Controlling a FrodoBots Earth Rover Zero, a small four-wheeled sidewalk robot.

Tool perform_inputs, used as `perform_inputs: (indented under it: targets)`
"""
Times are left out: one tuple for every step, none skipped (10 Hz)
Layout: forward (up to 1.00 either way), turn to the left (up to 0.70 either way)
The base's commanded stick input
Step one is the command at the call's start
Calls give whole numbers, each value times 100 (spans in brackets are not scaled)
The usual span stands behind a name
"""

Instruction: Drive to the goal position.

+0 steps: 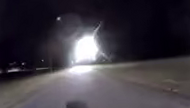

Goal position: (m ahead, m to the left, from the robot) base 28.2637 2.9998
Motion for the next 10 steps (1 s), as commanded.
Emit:
perform_inputs:
  targets:
    - [100, 0]
    - [100, 0]
    - [100, 0]
    - [100, 0]
    - [100, 0]
    - [100, 0]
    - [100, 0]
    - [100, 0]
    - [100, 0]
    - [100, 0]
